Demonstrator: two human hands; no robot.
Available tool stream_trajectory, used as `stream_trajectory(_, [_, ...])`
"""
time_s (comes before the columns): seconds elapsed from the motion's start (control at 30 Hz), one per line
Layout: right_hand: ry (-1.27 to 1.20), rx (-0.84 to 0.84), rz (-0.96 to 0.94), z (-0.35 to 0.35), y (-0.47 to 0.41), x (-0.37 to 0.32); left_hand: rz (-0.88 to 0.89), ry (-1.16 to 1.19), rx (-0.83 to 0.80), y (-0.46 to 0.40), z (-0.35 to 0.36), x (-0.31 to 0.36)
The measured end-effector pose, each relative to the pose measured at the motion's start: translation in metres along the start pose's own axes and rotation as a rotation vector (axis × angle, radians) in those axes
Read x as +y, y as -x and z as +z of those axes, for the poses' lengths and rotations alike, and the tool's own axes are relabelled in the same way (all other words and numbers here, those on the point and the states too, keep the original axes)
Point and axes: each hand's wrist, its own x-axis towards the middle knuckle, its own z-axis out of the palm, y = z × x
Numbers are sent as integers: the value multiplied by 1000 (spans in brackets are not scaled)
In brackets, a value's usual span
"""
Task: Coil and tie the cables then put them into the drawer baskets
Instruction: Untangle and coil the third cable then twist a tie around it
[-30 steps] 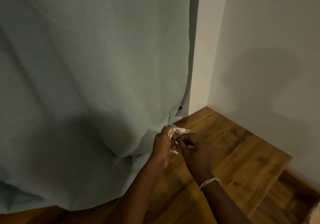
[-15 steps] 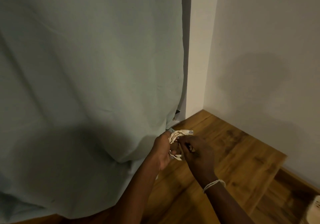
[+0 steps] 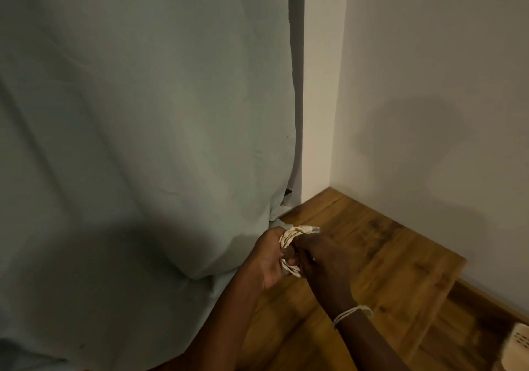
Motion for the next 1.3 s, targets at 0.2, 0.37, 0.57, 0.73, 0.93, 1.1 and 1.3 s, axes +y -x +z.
stream_trajectory(0.2, [-36, -28, 85, 5, 8, 6, 56, -79, 151, -2, 3, 0])
stream_trajectory(0.37, [-313, 106, 261, 2, 13, 5, 256, -361, 223, -4, 6, -3])
stream_trajectory(0.57, [-569, 187, 607, -9, -7, 2, 594, -780, 260, -11, 10, -15])
stream_trajectory(0.73, [-739, 165, 787, -15, -8, 7, 896, -1053, 322, -7, 11, -19])
stream_trajectory(0.93, [-717, 214, 799, -25, -14, 12, 1012, -1129, 226, -4, 7, -38])
stream_trajectory(1.1, [-635, 44, 740, -34, -25, 23, 801, -853, 311, -11, -4, -40])
stream_trajectory(1.3, [-622, 37, 680, -31, -10, 15, 524, -473, 455, -19, -7, -21])
